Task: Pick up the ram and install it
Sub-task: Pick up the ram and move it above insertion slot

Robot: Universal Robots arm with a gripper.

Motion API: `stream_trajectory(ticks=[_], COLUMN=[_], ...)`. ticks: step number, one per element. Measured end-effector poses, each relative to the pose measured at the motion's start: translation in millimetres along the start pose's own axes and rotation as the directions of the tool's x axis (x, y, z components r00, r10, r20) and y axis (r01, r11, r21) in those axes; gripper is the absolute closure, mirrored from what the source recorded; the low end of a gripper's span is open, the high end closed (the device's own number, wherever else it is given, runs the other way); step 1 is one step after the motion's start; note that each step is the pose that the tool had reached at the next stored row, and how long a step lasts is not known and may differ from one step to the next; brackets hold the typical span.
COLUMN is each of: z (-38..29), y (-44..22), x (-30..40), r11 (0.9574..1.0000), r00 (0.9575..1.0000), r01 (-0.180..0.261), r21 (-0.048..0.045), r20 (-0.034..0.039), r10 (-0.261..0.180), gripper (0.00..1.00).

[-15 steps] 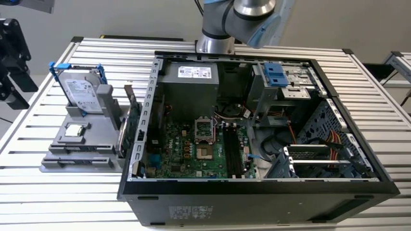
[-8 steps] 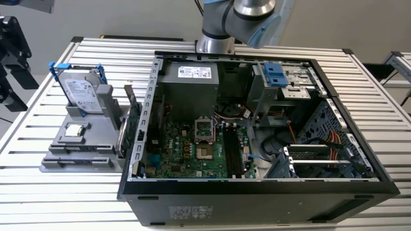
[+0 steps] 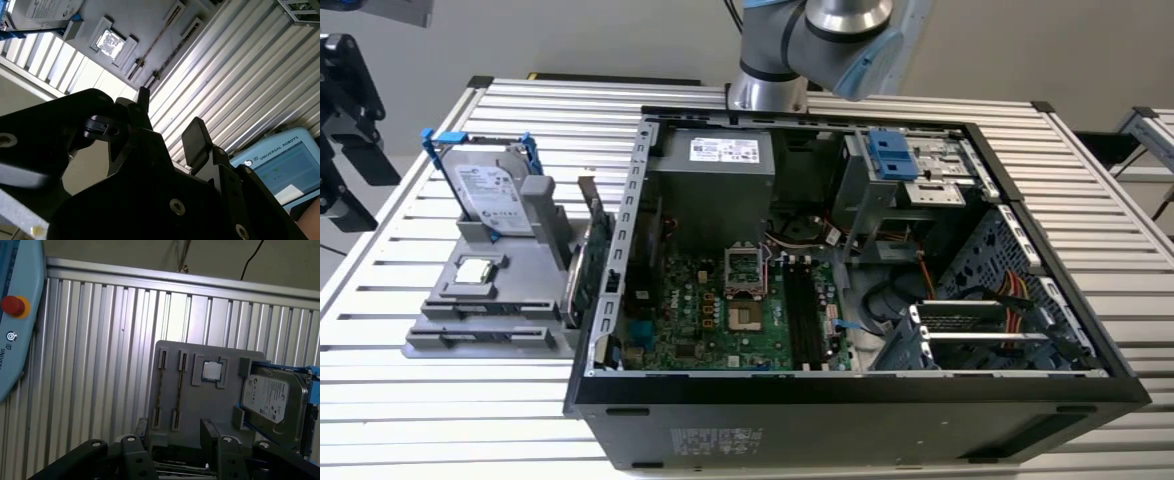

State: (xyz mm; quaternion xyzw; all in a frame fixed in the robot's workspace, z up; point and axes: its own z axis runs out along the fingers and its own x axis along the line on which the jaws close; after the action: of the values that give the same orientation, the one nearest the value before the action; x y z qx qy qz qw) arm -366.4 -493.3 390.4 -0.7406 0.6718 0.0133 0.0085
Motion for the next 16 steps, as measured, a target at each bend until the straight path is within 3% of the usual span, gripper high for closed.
stream_trajectory(ticks=[16], z=[3.1], y=[-0.1], x=[0.1], r11=[1.0000], r00=[1.0000], r01=[-0.009], r21=[0.0002], r20=[0.0000], r10=[0.009], gripper=[0.00])
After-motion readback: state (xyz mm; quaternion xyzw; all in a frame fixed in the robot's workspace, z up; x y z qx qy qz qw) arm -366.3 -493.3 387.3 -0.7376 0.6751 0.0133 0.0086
